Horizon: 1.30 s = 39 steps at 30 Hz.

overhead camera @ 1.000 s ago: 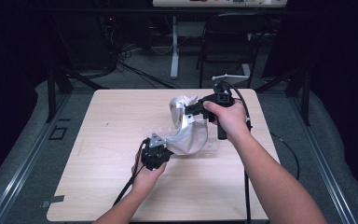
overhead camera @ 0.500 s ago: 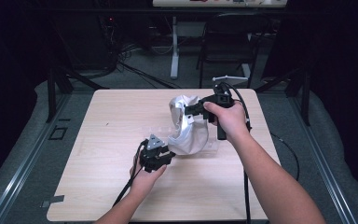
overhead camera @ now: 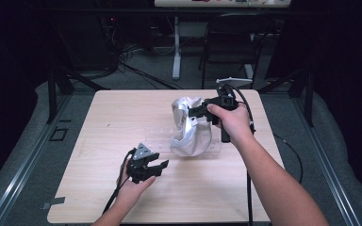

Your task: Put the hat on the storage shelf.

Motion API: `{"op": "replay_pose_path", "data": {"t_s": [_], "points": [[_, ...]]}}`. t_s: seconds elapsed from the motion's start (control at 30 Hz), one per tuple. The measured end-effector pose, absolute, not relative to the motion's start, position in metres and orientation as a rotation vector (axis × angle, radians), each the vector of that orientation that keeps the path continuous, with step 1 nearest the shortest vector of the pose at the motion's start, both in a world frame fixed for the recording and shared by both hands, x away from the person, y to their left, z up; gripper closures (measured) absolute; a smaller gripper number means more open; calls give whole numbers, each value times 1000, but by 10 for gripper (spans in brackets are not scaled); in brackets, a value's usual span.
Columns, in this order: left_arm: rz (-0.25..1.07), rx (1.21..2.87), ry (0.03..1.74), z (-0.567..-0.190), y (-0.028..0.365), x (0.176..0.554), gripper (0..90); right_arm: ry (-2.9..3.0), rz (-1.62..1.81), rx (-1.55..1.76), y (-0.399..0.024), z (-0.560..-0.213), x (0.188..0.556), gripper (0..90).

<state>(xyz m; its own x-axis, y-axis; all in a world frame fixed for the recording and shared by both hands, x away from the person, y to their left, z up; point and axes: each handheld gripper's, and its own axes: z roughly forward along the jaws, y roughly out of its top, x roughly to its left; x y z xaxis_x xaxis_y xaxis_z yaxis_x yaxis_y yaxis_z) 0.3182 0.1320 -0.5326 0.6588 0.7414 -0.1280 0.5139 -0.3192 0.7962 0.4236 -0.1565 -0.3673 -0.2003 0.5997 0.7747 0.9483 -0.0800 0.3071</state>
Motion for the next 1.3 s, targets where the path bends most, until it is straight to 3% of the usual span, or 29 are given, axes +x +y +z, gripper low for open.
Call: {"op": "replay_pose_path", "data": {"t_s": [0.3,0.43,1.03,1.3], "points": [[365,2006,1009,-538,177,299,488,-1824,-1195,-1675,-158,-365,420,769],[311,1936,1061,-540,188,306,481,-1835,-1203,-1670,-157,-363,417,735],[351,1908,1132,-546,205,314,470,-1994,-1300,-1636,-179,-353,388,547],[355,1915,1125,-547,203,314,468,-2024,-1350,-1635,-196,-366,372,521]]}}
